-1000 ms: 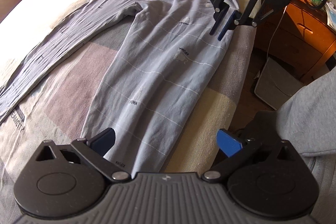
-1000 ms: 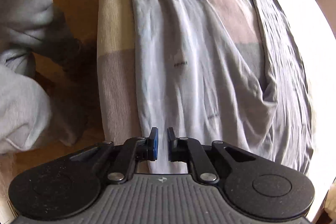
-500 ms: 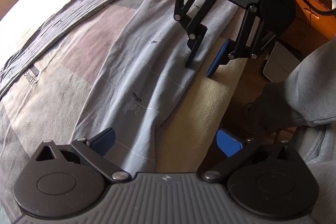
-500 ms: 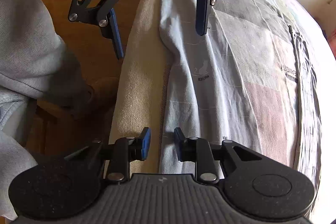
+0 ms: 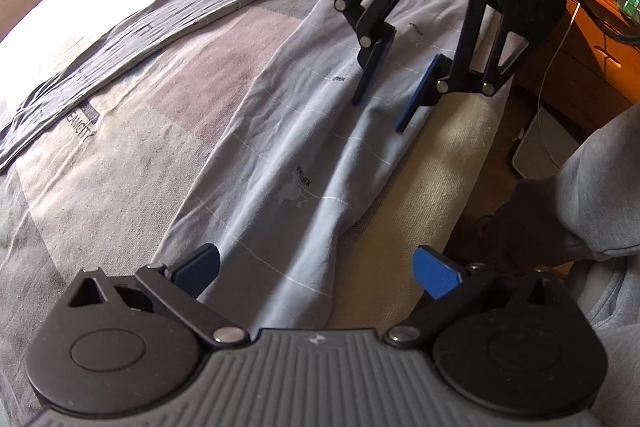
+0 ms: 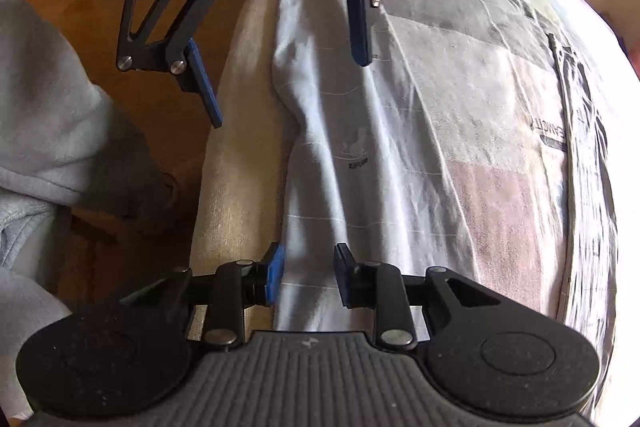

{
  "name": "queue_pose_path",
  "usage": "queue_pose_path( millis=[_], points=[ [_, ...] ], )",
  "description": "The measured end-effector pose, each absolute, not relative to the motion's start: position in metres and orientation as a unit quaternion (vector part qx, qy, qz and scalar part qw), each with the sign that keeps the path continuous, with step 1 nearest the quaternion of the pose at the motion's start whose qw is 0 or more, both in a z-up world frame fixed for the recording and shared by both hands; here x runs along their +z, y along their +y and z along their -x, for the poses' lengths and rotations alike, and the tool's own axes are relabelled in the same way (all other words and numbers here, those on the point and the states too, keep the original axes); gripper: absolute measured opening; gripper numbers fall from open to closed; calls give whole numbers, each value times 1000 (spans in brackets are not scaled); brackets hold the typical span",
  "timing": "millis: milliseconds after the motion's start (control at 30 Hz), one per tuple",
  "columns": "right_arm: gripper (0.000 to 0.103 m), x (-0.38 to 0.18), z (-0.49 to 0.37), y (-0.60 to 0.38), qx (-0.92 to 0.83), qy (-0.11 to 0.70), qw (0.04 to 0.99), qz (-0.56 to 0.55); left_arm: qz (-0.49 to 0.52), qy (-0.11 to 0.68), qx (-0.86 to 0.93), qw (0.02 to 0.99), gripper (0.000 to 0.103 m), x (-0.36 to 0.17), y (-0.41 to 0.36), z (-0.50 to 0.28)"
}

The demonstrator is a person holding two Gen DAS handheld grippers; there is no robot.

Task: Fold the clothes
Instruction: 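Pull the light grey garment straight with the right tool while the left tool hovers above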

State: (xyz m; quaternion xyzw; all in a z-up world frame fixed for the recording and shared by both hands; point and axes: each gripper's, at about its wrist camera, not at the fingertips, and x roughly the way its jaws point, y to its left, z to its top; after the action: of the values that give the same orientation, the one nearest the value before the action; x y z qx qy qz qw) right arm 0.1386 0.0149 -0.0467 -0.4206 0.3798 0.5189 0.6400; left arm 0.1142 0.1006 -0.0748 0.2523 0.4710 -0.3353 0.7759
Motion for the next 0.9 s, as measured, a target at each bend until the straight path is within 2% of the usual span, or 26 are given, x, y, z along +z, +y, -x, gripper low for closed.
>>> queue_pose_path(
  millis=[200,333,467,700,867,900],
  points=[
    [32,-37,-179,5,465,419,688,367,-244,481,-298,788,102,-75,116,-125],
    [31,-38,-167,5,495,439,670,337,-265,468,-340,771,102,-73,107,-111],
    [31,-39,-137,20,545,415,627,370,-307,445,-387,747,102,-77,89,-92],
    [31,-62,-110,19,524,373,629,436,-309,437,-424,731,102,-81,71,-81],
    [29,-62,-115,18,522,385,631,426,-302,442,-409,739,102,-82,70,-89],
    [25,-61,-119,19,517,397,634,416,-300,445,-406,739,102,-82,71,-90]
  ],
)
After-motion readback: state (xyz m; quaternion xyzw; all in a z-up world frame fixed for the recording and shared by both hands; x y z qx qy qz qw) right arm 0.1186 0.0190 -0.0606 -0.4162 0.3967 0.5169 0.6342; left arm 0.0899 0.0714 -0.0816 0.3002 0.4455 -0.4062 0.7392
